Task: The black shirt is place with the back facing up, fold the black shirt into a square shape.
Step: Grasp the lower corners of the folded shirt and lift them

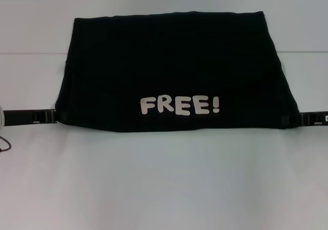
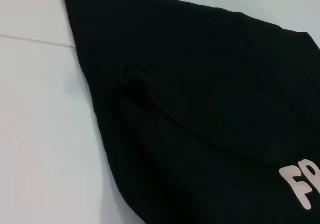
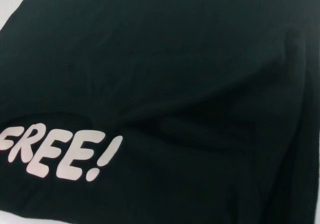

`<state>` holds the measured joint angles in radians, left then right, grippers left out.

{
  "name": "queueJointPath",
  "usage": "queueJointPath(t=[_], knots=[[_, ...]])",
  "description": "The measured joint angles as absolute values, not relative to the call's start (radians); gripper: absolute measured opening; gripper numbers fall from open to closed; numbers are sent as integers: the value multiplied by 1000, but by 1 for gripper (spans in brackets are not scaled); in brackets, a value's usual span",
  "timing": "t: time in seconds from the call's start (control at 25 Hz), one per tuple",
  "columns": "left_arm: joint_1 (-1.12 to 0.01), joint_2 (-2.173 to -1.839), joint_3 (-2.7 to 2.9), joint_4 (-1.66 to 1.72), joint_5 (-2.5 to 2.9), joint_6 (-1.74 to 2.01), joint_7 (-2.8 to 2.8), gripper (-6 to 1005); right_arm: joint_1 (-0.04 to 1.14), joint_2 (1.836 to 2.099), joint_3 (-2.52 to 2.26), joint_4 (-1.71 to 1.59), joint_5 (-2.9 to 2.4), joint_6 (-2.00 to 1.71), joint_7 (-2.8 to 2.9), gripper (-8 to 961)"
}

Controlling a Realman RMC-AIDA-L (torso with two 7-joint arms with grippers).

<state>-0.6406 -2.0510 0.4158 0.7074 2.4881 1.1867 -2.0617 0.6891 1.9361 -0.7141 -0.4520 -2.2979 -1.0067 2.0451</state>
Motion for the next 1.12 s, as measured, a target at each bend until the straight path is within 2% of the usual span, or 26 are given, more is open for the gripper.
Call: queueJointPath(t=[0.32,0.52,1.12], knots=[[-639,-2051,417,706,2488,1180,-2065,-2,677,1936,-702,-455,-2291,-1024,2006,168],[-616,-2051,411,755,2488,1260,-2088,-1,640,1929,-661,-469,-2264,-1126,1931,9],[-478,-2054,286,922,2491,1817,-2020,-1,377,1912,-412,-573,-2263,-1666,1620,10]])
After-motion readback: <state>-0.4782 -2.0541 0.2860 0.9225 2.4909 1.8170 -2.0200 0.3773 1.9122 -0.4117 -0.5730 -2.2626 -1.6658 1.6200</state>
